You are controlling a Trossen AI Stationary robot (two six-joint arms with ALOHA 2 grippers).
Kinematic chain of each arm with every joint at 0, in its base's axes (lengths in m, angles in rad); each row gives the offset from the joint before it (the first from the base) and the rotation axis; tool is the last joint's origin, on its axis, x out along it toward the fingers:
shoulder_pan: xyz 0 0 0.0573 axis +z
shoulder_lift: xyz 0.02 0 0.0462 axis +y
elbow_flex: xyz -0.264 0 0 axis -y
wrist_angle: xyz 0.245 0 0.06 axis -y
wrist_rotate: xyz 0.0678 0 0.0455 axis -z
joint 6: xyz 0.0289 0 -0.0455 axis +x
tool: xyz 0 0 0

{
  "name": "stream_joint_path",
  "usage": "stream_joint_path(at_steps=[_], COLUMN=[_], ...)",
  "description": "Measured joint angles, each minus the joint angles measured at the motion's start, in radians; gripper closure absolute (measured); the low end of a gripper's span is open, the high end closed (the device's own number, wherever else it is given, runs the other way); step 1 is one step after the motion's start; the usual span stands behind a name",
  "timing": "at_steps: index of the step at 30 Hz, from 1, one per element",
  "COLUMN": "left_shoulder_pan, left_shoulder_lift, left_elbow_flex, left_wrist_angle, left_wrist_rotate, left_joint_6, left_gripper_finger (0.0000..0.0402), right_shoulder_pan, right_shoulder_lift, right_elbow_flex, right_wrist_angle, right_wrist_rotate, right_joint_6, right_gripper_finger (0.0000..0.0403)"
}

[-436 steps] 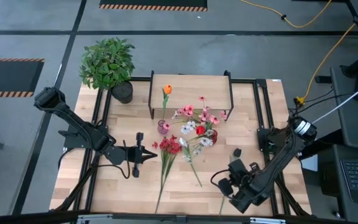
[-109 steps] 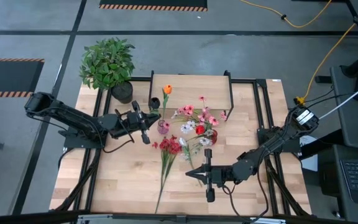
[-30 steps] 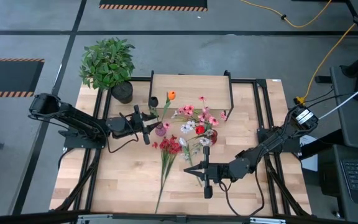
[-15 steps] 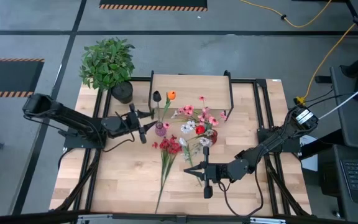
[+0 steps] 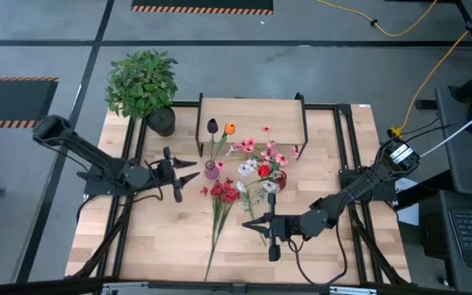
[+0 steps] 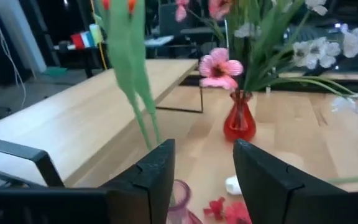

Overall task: Pick and place flowers into a vace then onto a shelf
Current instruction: Put the red flowers into the purple vase

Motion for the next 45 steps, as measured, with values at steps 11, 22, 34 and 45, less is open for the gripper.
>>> stream_joint_path(at_steps=[11,22,34,45], left_shoulder_pan=[-0.155,-0.204,-0.197,-0.169], left_shoulder_lift=[0.230,0.637,0.911,0.999], left_elbow_flex=[0.296,0.738,1.074,1.087], left_wrist_angle=[-0.503,-1.034,-1.304,-1.284], left_wrist_rotate=[-0.063,0.073,0.246,0.313], left_joint_6=[-0.378,-0.778,-0.966,-1.071], left_gripper_finger=[0.0255,0.0263,0.0262,0.0262], right_shoulder_pan=[0.063,0.127,0.179,0.240], right_shoulder_lift=[-0.074,-0.101,-0.068,-0.049], right_elbow_flex=[0.000,0.000,0.000,0.000], right_wrist_angle=[-0.100,-0.334,-0.409,-0.399], right_wrist_rotate=[-0.001,0.060,0.105,0.145], right_joint_6=[0.021,0.225,0.329,0.386], right_gripper_finger=[0.0400,0.0400,0.0399,0.0399])
